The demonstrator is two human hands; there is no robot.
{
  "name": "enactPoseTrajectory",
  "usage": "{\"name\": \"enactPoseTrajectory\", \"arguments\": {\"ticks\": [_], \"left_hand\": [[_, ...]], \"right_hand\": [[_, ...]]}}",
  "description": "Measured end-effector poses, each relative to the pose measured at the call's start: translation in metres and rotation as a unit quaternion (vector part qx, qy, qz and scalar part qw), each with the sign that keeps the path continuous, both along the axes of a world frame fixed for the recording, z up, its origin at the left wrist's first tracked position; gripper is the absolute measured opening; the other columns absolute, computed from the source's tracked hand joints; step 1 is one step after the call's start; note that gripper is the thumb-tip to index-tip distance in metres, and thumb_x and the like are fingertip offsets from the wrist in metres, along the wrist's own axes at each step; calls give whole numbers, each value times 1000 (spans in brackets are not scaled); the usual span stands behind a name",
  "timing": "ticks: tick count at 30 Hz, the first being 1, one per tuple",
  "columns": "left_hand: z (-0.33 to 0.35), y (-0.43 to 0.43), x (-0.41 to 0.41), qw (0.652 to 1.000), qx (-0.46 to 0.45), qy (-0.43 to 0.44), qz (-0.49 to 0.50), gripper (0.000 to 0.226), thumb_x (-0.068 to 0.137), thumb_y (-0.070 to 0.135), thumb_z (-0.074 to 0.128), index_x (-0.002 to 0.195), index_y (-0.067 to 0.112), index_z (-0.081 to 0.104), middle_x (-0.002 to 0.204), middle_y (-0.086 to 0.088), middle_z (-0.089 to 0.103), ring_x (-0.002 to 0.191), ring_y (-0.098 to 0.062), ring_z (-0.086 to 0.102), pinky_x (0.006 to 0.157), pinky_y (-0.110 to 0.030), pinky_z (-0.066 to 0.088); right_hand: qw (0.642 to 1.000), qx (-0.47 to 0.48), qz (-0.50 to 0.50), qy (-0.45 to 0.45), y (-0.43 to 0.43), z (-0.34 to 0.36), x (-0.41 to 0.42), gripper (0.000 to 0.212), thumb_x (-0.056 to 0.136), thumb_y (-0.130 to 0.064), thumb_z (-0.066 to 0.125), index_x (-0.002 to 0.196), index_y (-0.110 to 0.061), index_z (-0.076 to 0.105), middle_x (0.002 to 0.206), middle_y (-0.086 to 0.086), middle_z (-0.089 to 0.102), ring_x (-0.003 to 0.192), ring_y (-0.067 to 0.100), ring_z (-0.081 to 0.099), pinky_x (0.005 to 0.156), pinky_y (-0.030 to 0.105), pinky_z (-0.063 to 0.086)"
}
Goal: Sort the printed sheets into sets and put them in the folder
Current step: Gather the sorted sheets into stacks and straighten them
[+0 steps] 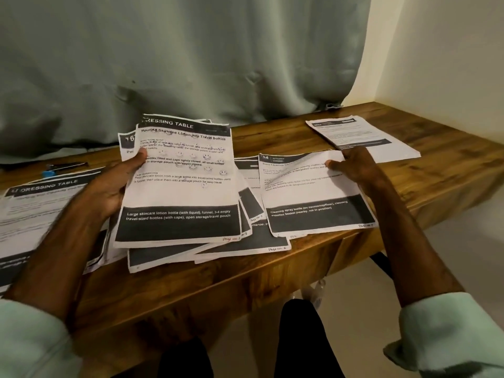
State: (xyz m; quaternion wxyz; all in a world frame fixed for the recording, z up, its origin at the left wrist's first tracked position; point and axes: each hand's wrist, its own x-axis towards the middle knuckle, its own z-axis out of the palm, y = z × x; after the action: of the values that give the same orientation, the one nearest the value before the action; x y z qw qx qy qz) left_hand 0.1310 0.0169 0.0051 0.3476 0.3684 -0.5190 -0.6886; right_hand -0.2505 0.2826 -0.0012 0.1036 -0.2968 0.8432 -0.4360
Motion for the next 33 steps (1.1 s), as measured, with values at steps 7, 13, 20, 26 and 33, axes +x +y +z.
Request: {"name": "enactPoseTrajectory", "arguments": {"ticks": [7,13,20,26,33], "left_hand": [[-4,-5,1,1000,-25,-14,7,47,90,36,72,132,16,63,121,-10,73,109,-33,72,100,-57,52],[3,-3,1,998,-35,19,38,59,82,35,77,135,15,60,118,-8,75,104,-30,74,82,-53,61],[6,-2,1,998,-33,42,42,37,92,33,71,126,20,66,116,-6,76,103,-26,74,86,-50,57],[3,-5,3,998,-19,37,46,50,86,34,76,131,19,63,116,-7,76,103,-28,74,88,-52,57],[4,-4,1,997,11,72,21,55,83,33,75,135,18,63,122,-9,73,108,-27,73,76,-48,63]], "right_hand": [[998,-49,20,-28,-8,-3,8,30,94,-18,72,114,5,70,120,20,69,77,13,55,65,19,43],[983,-136,53,-109,-8,11,16,26,97,-19,67,121,-8,70,108,-4,72,98,16,67,75,18,48],[969,-188,49,-152,-11,21,16,27,99,-21,64,124,-12,67,107,-5,68,83,5,63,67,16,48],[970,-192,19,-148,-10,12,11,31,98,-14,66,126,0,66,125,8,66,97,19,61,77,19,44],[964,-215,50,-148,-22,29,31,31,101,-29,62,127,-14,65,115,-2,69,94,13,67,65,20,47]]}}
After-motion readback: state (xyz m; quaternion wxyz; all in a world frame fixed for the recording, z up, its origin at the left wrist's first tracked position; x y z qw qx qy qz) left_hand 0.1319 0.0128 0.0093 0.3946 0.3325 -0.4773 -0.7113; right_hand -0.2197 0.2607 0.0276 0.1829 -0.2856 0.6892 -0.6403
